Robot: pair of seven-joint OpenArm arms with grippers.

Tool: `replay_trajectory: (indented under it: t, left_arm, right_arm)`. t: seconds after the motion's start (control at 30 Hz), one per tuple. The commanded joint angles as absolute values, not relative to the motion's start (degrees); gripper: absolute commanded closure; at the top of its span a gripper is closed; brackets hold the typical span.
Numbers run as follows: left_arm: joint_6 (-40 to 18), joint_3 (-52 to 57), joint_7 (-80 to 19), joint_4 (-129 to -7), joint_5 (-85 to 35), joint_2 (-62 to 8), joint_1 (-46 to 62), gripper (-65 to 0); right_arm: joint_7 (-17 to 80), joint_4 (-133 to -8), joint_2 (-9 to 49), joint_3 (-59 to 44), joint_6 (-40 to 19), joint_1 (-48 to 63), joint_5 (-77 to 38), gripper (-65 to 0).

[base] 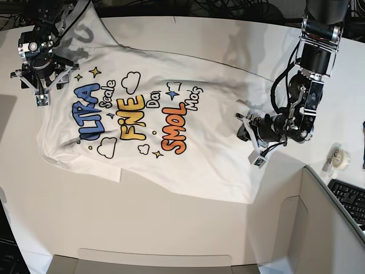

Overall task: Layout the t-shirt on the table in an organized manner, then fold the t-shirt properly
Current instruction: 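Grasp the shirt edges with both grippers and stretch the shirt flat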

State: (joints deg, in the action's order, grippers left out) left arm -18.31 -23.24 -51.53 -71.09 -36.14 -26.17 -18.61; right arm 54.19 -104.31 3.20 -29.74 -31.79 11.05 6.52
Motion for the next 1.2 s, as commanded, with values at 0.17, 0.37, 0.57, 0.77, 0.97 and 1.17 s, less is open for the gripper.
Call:
replay_trajectory:
  t: [0.17,0.37,0.57,0.77,0.97,1.17]
  left_arm:
    - [-17.63,-22.99,-52.53,-70.46,-20.88,-26.59,-18.68,0.0]
    - [-17.63,-22.64,-52.53,-70.55,-14.64,-26.68,-16.57,0.0]
    - [-17.63,-22.64,-52.62,-70.55,-14.37,-26.68,-16.48,0.0]
    - [-17.63,-22.55,-52.62,-73.01,-14.37,-26.59,-16.66,0.0]
    - [-17.63,-19.82,-52.53,-73.89,-14.37,-26.51,-16.92,0.0]
    - [-17.63,-12.88,-53.32,-80.31,-14.64,-26.07,-16.84,-9.1]
  right_arm:
    - [53.32,-90.07,8.92,-29.85,-31.43,2.77,6.64,-35.6]
    - [53.32,-83.56,14.2,-29.85,-31.43,-5.49,6.73,-35.6]
    - [53.41,-74.33,17.27,-29.85,-31.43,-14.64,6.73,-35.6]
    - [53.85,-76.09,15.87,-26.07,-31.43,-13.76,6.73,-35.6]
    - [53.76,-85.32,14.11,-22.55,-31.25,-5.41,6.73,-35.6]
    - [53.76,-86.9,15.78,-22.64,-31.16,-4.88,8.66,-35.6]
